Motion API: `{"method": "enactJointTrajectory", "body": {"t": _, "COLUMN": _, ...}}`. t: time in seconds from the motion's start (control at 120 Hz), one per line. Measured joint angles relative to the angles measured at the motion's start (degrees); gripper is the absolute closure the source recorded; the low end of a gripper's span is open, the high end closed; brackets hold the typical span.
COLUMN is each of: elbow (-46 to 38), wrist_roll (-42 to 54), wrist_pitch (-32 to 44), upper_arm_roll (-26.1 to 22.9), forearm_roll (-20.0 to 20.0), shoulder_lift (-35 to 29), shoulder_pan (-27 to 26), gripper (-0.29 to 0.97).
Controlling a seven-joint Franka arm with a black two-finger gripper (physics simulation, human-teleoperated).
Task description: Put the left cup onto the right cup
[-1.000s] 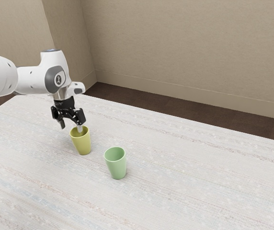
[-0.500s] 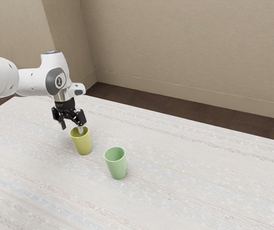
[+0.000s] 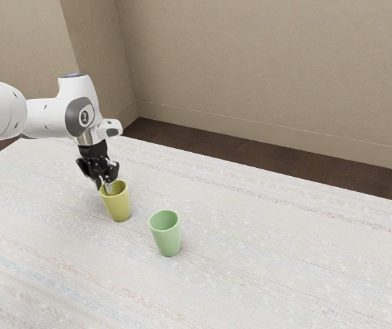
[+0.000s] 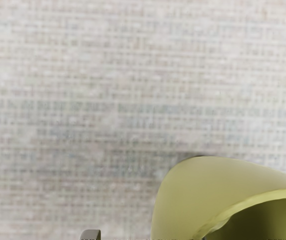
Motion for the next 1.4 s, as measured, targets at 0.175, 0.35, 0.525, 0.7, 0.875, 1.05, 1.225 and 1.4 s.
{"method": "enactJointTrajectory", "body": {"t": 0.175, "elbow": -0.3, "wrist_roll": 0.1, "wrist_pitch": 0.0, "upper_arm_roll": 0.0, "forearm_roll": -0.1, "shoulder_lift": 0.1, "shoulder_pan": 0.0, "gripper": 0.71}}
{"method": "enactJointTrajectory", "body": {"t": 0.35, "elbow": -0.3, "wrist_roll": 0.2, "wrist_pitch": 0.0, "upper_arm_roll": 0.0, "forearm_roll": 0.0, "shoulder_lift": 0.1, "shoulder_pan": 0.0, "gripper": 0.75}}
{"method": "enactJointTrajectory", "body": {"t": 0.525, "elbow": -0.3, "wrist_roll": 0.0, "wrist_pitch": -0.2, "upper_arm_roll": 0.0, "forearm_roll": 0.2, "shoulder_lift": -0.1, "shoulder_pan": -0.1, "gripper": 0.77}}
{"method": "enactJointTrajectory", "body": {"t": 0.7, "elbow": -0.3, "wrist_roll": -0.3, "wrist_pitch": -0.4, "upper_arm_roll": 0.0, "forearm_roll": 0.4, "shoulder_lift": -0.7, "shoulder_pan": -0.4, "gripper": 0.78}}
{"method": "enactJointTrajectory", "body": {"t": 0.875, "elbow": -0.4, "wrist_roll": -0.7, "wrist_pitch": -0.6, "upper_arm_roll": 0.0, "forearm_roll": 0.8, "shoulder_lift": -1.1, "shoulder_pan": -0.5, "gripper": 0.78}}
{"method": "enactJointTrajectory", "body": {"t": 1.05, "elbow": -0.8, "wrist_roll": -1.0, "wrist_pitch": -1.1, "upper_arm_roll": 0.0, "forearm_roll": 1.1, "shoulder_lift": -2.0, "shoulder_pan": -0.6, "gripper": 0.78}}
{"method": "enactJointTrajectory", "body": {"t": 1.225, "elbow": -2.0, "wrist_roll": -1.4, "wrist_pitch": -2.9, "upper_arm_roll": 0.1, "forearm_roll": 1.5, "shoulder_lift": -5.5, "shoulder_pan": -2.0, "gripper": 0.79}}
{"method": "enactJointTrajectory", "body": {"t": 1.4, "elbow": -2.1, "wrist_roll": -1.8, "wrist_pitch": -5.7, "upper_arm_roll": 0.1, "forearm_roll": 1.7, "shoulder_lift": -9.6, "shoulder_pan": -3.1, "gripper": 0.79}}
